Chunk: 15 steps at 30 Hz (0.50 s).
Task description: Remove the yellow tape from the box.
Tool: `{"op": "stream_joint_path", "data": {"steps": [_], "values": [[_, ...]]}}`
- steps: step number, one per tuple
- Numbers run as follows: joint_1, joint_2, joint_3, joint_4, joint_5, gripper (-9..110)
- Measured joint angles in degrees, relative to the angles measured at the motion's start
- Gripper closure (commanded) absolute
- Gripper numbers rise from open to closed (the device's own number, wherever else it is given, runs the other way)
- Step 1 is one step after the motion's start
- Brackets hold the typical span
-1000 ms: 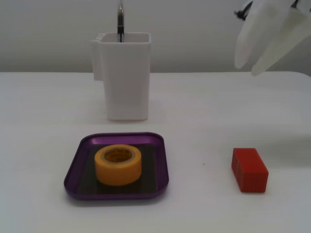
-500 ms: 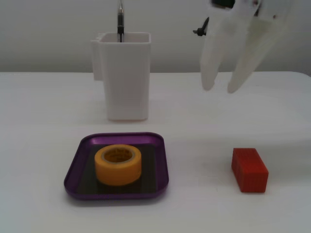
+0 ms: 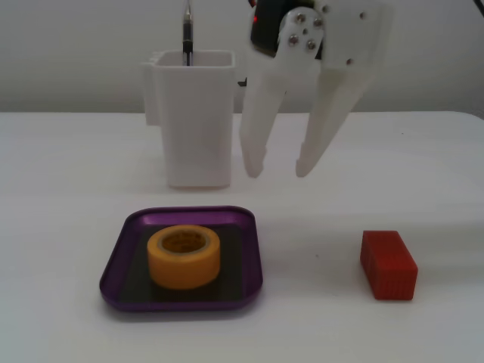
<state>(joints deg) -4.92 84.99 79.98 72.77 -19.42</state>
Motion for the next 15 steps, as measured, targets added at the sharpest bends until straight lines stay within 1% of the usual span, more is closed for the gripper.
{"op": "stream_joint_path", "data": {"steps": [15], "values": [[0.0, -19.42, -18.11, 0.0, 0.0, 89]]}}
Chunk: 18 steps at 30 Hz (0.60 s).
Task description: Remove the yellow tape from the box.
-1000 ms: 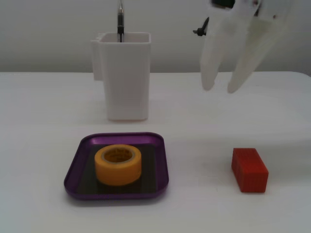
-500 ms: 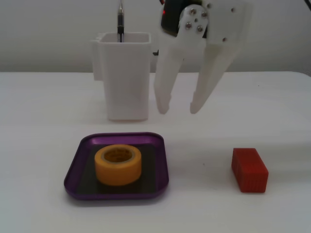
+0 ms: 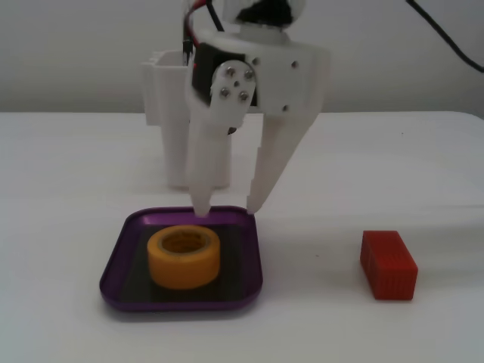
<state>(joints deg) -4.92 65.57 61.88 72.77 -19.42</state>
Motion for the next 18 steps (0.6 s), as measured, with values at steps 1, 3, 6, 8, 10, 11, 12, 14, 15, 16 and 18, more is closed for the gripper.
{"op": "stream_joint_path", "data": {"steps": [1, 3, 6, 8, 10, 11, 12, 14, 15, 16, 18], "values": [[0.0, -1.14, -1.32, 0.0, 0.0, 89], [0.0, -3.25, -3.6, 0.0, 0.0, 89], [0.0, -5.8, -6.24, 0.0, 0.0, 89], [0.0, -7.12, -7.21, 0.0, 0.0, 89], [0.0, -8.35, -7.73, 0.0, 0.0, 89], [0.0, -8.88, -7.73, 0.0, 0.0, 89], [0.0, -9.4, -7.73, 0.0, 0.0, 89], [0.0, -10.37, -7.73, 0.0, 0.0, 89], [0.0, -10.63, -7.73, 0.0, 0.0, 89], [0.0, -11.07, -7.73, 0.0, 0.0, 89], [0.0, -11.43, -7.82, 0.0, 0.0, 89]]}}
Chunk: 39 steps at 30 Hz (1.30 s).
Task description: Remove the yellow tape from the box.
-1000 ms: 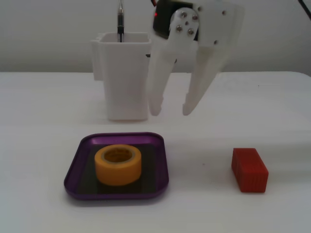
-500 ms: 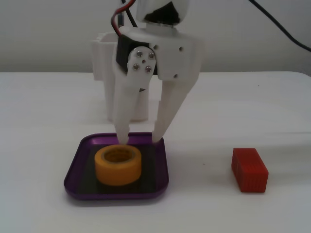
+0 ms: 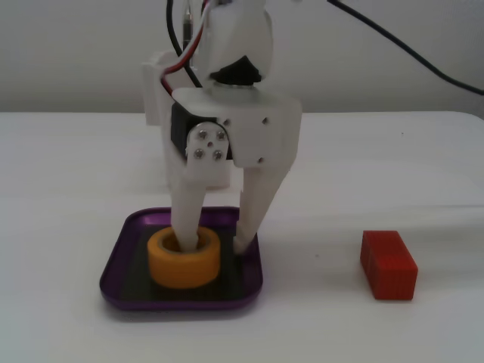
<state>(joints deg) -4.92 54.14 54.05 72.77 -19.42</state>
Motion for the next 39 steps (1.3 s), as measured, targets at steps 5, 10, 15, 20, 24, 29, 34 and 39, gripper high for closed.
{"op": "stream_joint_path", "data": {"steps": [5, 10, 15, 20, 24, 29, 34, 39], "values": [[0.0, -0.26, -0.79, 0.0, 0.0, 100], [0.0, -0.7, -3.6, 0.0, 0.0, 102], [-0.18, -0.79, -6.77, 1.67, 1.85, 102], [-0.26, 5.01, -15.03, 11.16, 2.02, 102], [-0.44, 13.18, -21.09, 18.46, 2.11, 102], [-0.18, 21.36, -22.59, 22.94, 4.22, 102], [0.09, 28.65, -15.12, 23.64, 6.77, 102], [0.53, 37.88, 0.62, 23.64, 7.29, 102]]}}
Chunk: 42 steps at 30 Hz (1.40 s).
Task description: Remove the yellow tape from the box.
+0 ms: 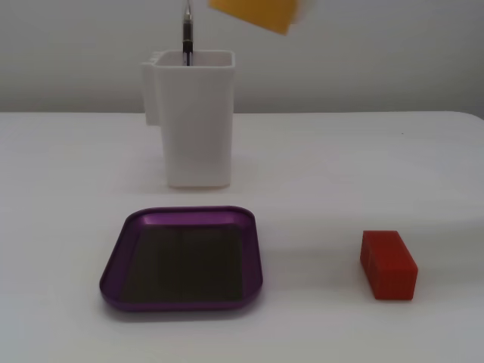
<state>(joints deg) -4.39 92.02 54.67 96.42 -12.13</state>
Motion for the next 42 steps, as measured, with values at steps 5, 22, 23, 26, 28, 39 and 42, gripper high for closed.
{"op": "stream_joint_path", "data": {"steps": [5, 22, 23, 26, 28, 39, 42], "values": [[5.98, 9.67, 16.26, -3.87, 0.26, 102], [10.37, 29.18, 69.35, -29.53, 0.26, 102], [10.37, 29.18, 70.66, -30.5, 0.26, 102], [10.46, 29.18, 73.65, -32.7, 0.26, 102], [10.46, 29.27, 75.06, -34.01, 0.26, 102], [10.46, 29.44, 80.07, -38.67, 0.26, 102], [10.37, 29.71, 80.07, -38.67, 0.35, 102]]}}
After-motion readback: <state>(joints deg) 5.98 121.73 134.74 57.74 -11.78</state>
